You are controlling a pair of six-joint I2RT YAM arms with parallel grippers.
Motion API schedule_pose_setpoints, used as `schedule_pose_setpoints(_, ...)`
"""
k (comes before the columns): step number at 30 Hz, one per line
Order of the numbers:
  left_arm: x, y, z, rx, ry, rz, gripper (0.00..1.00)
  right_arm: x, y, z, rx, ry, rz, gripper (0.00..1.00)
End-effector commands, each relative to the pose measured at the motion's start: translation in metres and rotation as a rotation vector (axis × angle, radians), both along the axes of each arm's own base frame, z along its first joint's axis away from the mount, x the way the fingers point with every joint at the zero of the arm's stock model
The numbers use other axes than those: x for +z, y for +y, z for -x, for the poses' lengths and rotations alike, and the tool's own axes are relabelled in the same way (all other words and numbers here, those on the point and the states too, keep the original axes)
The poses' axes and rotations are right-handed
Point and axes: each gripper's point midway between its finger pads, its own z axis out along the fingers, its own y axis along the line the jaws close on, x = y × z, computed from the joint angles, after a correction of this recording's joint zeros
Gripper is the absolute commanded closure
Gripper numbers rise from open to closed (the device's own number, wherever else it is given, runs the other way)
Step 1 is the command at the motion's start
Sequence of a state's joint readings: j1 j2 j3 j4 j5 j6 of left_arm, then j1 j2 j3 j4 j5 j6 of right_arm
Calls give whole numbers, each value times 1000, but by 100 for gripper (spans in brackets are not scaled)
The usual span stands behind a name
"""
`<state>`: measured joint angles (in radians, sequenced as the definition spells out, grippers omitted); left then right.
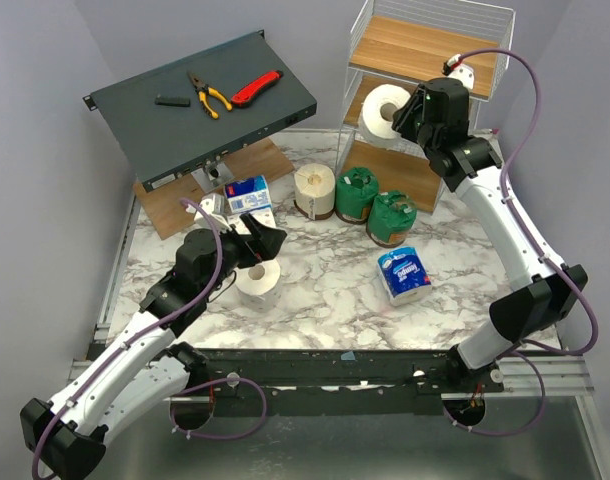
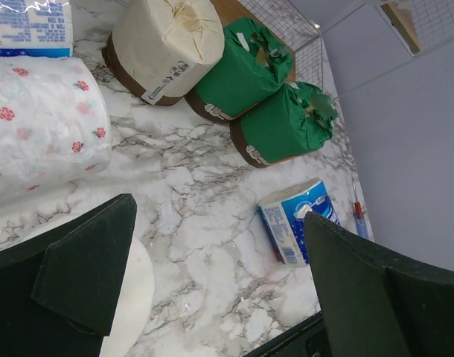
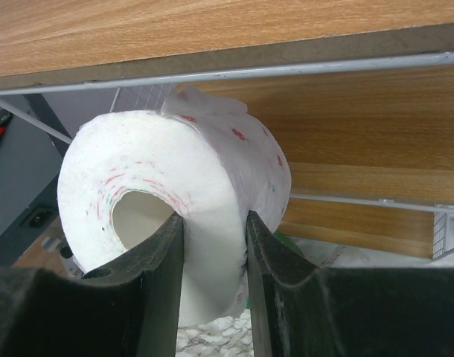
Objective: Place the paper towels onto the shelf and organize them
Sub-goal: Place the paper towel on the shelf.
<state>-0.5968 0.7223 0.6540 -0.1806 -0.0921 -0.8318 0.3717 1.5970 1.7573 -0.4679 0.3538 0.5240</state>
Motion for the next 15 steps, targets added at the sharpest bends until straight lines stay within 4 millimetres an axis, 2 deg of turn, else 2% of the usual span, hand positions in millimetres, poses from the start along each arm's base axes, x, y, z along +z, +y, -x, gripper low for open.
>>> schedule_pose_setpoints(1, 8, -2, 0, -16, -19, 9, 3, 46, 4, 7, 37, -119, -75, 68)
schedule_pose_setpoints(9, 3, -9, 0, -41, 7, 22, 3, 83, 18, 32, 170, -109, -68, 68)
schedule_pose_setpoints(15, 3, -11, 3, -49, 14, 43, 3, 130, 9, 53, 179, -195, -66, 68)
